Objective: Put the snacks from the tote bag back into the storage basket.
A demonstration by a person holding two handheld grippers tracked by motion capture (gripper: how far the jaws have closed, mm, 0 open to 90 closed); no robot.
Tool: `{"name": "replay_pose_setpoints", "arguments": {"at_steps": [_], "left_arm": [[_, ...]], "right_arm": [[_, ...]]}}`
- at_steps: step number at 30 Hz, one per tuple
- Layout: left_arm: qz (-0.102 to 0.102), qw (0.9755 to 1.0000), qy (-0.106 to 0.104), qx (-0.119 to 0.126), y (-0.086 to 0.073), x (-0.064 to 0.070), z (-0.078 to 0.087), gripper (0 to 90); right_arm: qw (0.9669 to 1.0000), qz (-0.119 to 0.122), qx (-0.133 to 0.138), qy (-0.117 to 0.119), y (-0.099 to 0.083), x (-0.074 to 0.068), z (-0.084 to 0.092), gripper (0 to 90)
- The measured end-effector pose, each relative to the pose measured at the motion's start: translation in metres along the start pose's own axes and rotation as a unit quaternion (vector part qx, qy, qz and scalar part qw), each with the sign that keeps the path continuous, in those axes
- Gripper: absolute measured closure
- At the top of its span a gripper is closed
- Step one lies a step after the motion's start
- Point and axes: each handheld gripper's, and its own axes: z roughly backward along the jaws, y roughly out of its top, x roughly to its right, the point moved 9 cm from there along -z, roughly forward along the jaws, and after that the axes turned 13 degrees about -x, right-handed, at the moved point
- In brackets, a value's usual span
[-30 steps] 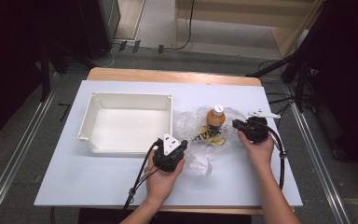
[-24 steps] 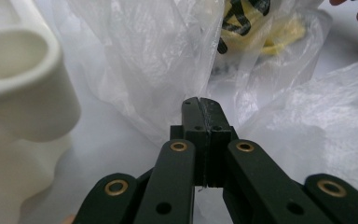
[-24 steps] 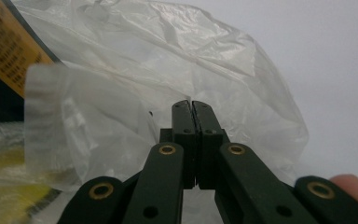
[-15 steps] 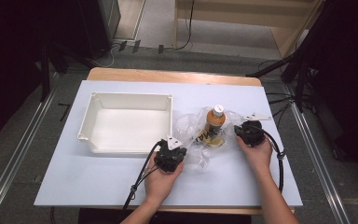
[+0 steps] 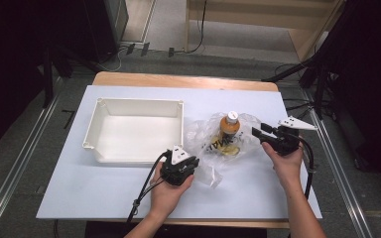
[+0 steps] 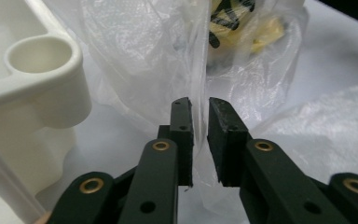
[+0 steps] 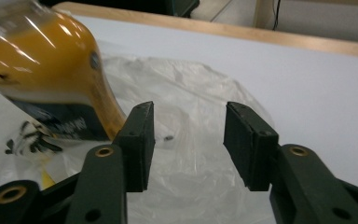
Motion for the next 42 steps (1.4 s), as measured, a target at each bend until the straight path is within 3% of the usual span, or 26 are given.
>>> {"name": "replay_pose_setpoints", "arguments": {"at_steps": [6,12,17,22,24,32,34,37,42], "left_arm": [[-0.001,0.9999,-0.005,0.016,-0.002,-0.006,0.013,71.6],[-0.002,0.9994,-0.008,0.034,-0.008,-0.017,0.029,67.5],[-0.004,0.9988,-0.019,0.046,-0.012,-0.021,0.041,63.1],[-0.003,0.9981,-0.016,0.059,-0.016,-0.029,0.053,56.2],[0.002,0.9974,-0.025,0.068,-0.018,-0.033,0.059,51.7],[0.004,0.9954,-0.025,0.093,-0.027,-0.049,0.082,29.7],[-0.002,0.995,-0.03,0.095,-0.029,-0.051,0.085,27.5],[0.005,0.9942,-0.038,0.1,-0.034,-0.059,0.091,24.3],[0.012,0.994,-0.032,0.104,-0.041,-0.073,0.1,21.6]], "right_arm": [[0.9995,0.024,0.013,0.017,0.018,-0.013,0.014,47.0],[0.9978,0.054,0.004,0.039,0.029,-0.029,0.015,43.1],[0.994,0.082,-0.019,0.07,0.032,-0.042,0.01,40.1],[0.9896,0.11,-0.039,0.085,0.035,-0.053,0.004,37.0],[0.9885,0.114,-0.047,0.088,0.034,-0.055,0.001,35.8],[0.9853,0.124,-0.069,0.096,0.033,-0.061,-0.011,32.6],[0.9846,0.125,-0.074,0.097,0.033,-0.062,-0.012,31.8],[0.9837,0.128,-0.078,0.1,0.033,-0.064,-0.014,31.4],[0.9832,0.131,-0.079,0.1,0.037,-0.068,-0.016,31.3]]}}
